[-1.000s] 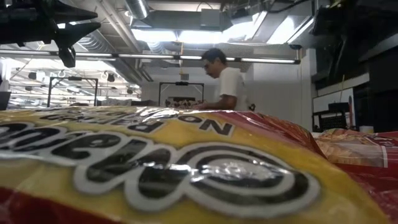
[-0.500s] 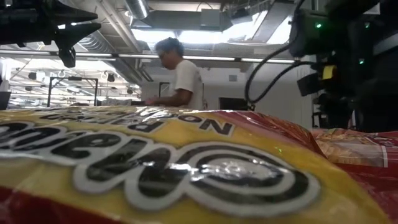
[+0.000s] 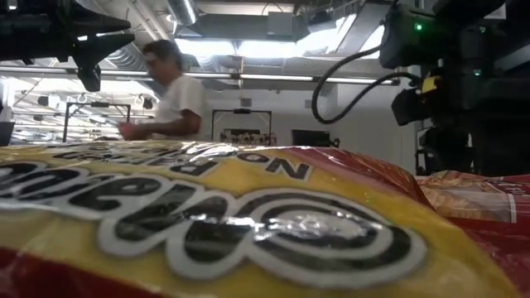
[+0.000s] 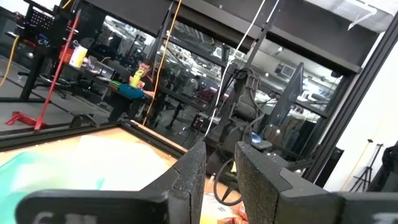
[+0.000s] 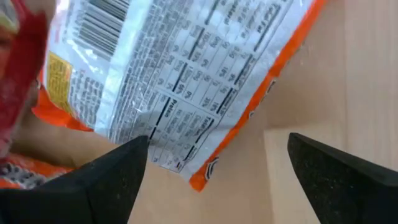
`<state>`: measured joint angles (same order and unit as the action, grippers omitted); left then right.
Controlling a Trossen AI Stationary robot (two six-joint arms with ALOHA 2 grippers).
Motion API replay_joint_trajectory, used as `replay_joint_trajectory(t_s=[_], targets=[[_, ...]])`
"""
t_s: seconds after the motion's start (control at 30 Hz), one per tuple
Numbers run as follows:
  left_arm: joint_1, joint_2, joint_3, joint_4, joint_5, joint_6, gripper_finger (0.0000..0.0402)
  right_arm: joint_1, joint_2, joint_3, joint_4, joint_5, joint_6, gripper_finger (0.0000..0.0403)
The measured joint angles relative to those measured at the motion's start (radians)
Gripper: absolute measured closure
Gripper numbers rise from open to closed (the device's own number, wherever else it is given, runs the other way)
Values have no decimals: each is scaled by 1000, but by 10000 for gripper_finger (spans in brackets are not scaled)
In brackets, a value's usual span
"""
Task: Sort Maruchan noodles
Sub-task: Put the top orange noodle pack into the white bin
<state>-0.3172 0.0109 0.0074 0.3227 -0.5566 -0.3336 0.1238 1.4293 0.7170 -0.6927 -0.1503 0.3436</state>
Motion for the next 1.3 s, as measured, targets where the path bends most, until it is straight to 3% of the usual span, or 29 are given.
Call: replay_joint_trajectory(t_s=[0.43, 0.57, 1.23, 1.3], targets=[[0, 0, 0, -32, 1, -4, 319, 0, 13, -52, 53, -71, -18, 30], [0, 0, 0, -57, 1, -19, 319, 0, 13, -52, 50, -72, -37, 53], [-1, 0, 0, -58, 0, -24, 319, 1, 14, -54, 46, -39, -55, 380], [-1, 0, 0, -58, 0, -24, 319, 1, 14, -54, 46, -34, -54, 396]])
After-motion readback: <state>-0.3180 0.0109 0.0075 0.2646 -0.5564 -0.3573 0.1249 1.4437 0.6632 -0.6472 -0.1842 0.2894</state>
